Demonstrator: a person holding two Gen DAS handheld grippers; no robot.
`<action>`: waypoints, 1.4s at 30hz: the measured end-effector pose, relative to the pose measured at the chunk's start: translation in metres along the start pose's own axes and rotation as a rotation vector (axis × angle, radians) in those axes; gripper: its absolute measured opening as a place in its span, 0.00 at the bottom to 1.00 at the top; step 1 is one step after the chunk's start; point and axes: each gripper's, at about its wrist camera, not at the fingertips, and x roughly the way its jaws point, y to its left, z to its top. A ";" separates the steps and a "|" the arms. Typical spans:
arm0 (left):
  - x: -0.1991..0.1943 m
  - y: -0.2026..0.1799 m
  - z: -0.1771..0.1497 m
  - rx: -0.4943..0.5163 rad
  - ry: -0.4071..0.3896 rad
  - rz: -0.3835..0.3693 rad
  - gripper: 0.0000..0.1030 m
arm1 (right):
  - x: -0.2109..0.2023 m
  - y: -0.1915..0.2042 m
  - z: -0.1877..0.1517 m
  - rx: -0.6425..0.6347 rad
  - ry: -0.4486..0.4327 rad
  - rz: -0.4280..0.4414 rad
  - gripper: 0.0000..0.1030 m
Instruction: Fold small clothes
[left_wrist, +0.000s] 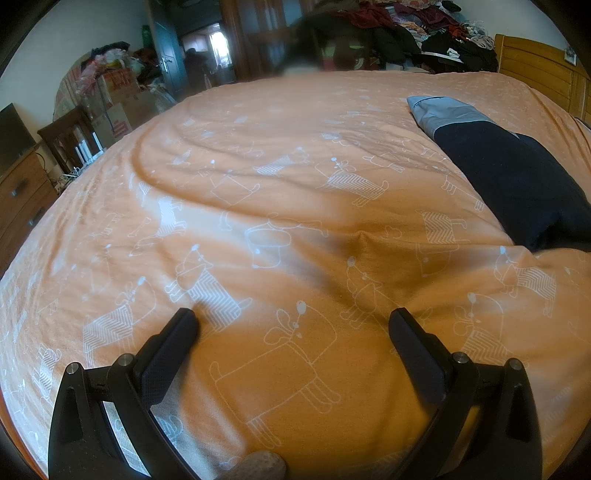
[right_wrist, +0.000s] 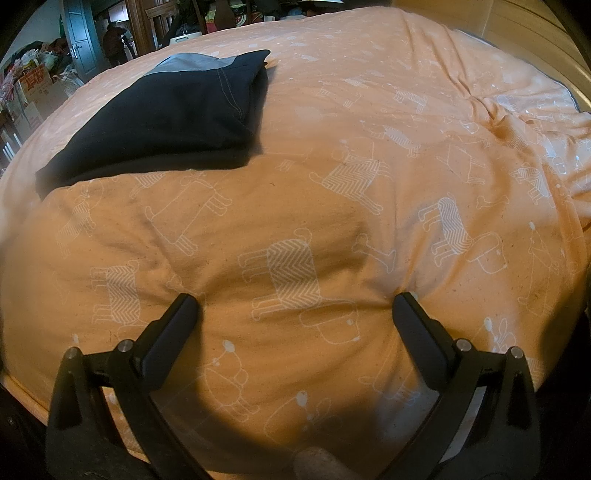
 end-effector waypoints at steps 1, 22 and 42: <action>0.000 0.000 0.000 0.000 0.000 0.000 1.00 | 0.000 0.000 0.000 0.000 0.000 0.000 1.00; 0.000 0.000 0.000 0.000 0.000 0.000 1.00 | 0.000 0.002 -0.001 0.002 0.001 0.004 1.00; 0.000 0.000 0.000 0.000 0.000 0.000 1.00 | 0.001 0.005 -0.001 0.004 0.001 0.007 1.00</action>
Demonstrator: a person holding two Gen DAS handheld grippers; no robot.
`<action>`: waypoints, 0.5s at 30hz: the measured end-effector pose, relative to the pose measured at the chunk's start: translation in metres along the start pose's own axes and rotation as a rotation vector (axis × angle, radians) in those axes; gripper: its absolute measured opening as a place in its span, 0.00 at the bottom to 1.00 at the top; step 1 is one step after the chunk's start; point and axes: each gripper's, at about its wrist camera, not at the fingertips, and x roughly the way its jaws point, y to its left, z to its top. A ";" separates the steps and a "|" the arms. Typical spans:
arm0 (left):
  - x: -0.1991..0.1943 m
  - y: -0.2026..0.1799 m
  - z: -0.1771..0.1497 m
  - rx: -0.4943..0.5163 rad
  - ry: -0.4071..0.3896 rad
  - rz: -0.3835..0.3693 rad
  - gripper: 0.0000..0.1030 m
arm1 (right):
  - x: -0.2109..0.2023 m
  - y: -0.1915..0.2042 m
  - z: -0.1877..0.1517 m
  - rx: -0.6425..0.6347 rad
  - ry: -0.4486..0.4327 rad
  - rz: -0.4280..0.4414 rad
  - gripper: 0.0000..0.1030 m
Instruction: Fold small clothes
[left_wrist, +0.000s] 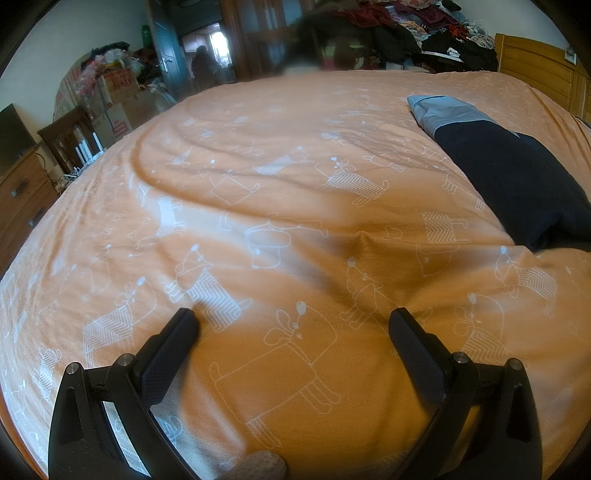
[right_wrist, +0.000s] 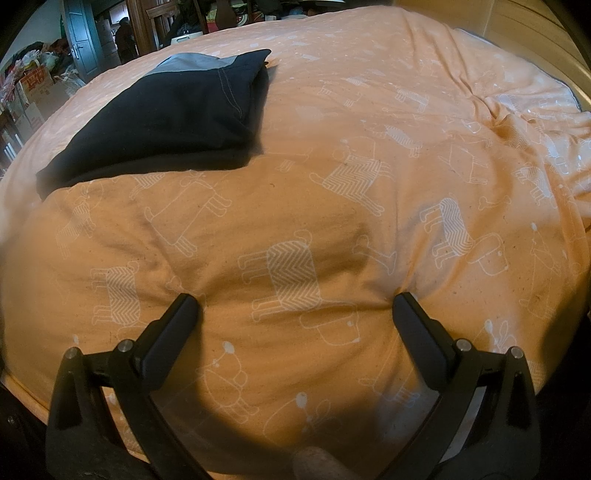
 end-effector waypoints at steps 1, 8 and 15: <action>0.000 0.000 0.000 0.000 0.000 0.000 1.00 | 0.000 -0.001 0.000 0.001 0.000 0.000 1.00; 0.000 0.000 0.000 0.000 0.000 0.000 1.00 | 0.000 -0.001 0.000 0.000 0.000 0.002 1.00; 0.000 0.000 0.000 0.001 0.000 0.001 1.00 | 0.000 -0.001 -0.001 0.001 0.000 0.003 1.00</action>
